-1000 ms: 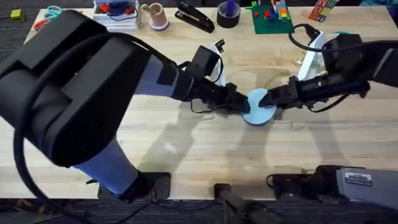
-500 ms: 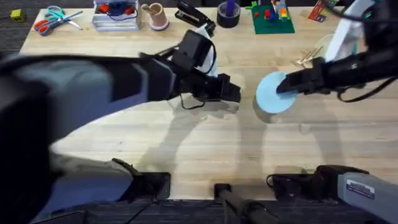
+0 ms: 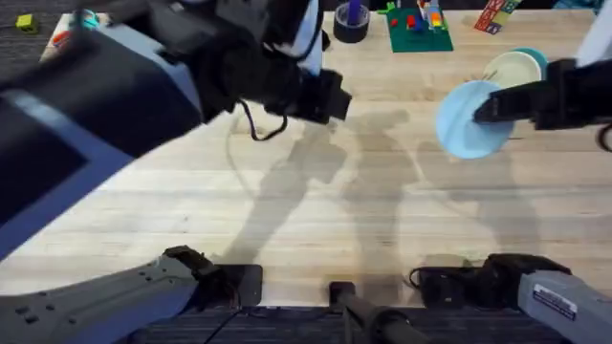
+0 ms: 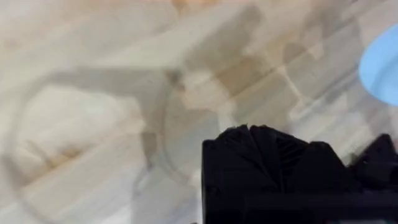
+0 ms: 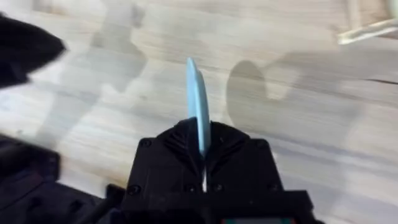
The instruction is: Pick up the plates from the table one by one and place each into a slot on the dish rack.
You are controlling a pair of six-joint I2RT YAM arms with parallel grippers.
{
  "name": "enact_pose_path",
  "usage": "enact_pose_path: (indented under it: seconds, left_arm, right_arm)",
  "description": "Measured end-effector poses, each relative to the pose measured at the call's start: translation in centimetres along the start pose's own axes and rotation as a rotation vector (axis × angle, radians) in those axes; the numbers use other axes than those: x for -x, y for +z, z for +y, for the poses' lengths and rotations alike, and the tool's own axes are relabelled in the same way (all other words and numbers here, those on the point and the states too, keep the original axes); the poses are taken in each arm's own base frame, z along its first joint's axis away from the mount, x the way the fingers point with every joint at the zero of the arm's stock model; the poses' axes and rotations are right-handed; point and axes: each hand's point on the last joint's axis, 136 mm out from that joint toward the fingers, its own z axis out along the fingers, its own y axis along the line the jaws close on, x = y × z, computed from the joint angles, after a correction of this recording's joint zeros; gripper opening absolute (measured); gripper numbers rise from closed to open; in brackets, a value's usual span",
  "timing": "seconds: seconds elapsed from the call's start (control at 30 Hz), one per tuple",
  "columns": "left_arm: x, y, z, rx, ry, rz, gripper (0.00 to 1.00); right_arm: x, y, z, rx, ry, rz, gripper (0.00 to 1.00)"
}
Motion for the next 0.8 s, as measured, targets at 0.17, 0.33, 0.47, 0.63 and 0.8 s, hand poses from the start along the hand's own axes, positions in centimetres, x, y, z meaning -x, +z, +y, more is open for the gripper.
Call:
enact_pose_path:
  seconds: [0.17, 0.33, 0.47, 0.63, 0.8]
  left_arm:
    - [2.6, -1.8, -0.2, 0.038, 0.078, -0.078, 0.04]
    - [3.3, -2.3, -0.2, 0.05, 0.112, -0.099, 0.041]
    - [3.4, -2.3, 0.0, 0.061, 0.12, -0.101, 0.228]
    - [3.4, -2.3, 0.0, 0.065, 0.126, -0.101, 0.92]
    - [3.4, -2.3, 0.0, 0.066, 0.128, -0.101, 0.995]
  right_arm:
    - [0.2, -3.1, -1.0, -0.119, -0.022, -0.043, 0.031]
    - [0.5, -6.1, -1.3, -0.202, -0.037, -0.091, 0.031]
    - [0.6, -7.3, -1.4, -0.232, -0.051, -0.108, 0.031]
    - [0.3, -7.5, -1.5, -0.243, -0.066, -0.099, 0.031]
    - [0.3, -7.5, -1.6, -0.246, -0.086, -0.095, 0.031]
